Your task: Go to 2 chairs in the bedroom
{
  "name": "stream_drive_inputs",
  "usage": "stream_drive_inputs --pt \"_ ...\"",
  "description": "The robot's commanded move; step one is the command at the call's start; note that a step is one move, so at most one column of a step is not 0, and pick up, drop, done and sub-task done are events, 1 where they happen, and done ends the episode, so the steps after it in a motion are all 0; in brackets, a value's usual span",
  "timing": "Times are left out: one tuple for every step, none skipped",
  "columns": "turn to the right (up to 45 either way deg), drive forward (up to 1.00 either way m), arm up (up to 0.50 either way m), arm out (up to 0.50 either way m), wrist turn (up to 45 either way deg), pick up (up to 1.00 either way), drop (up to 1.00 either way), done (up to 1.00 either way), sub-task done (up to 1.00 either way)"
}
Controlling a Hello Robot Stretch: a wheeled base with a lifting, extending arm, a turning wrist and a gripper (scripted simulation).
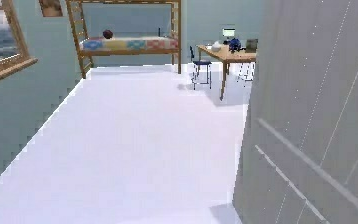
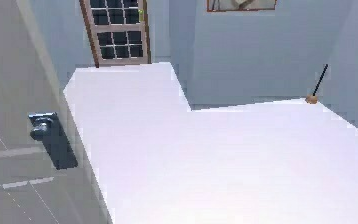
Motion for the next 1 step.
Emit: stream_drive_inputs --pt "3.0 0.0 0.0 0.0 0.0 0.0 0.0 0.0 0.0"
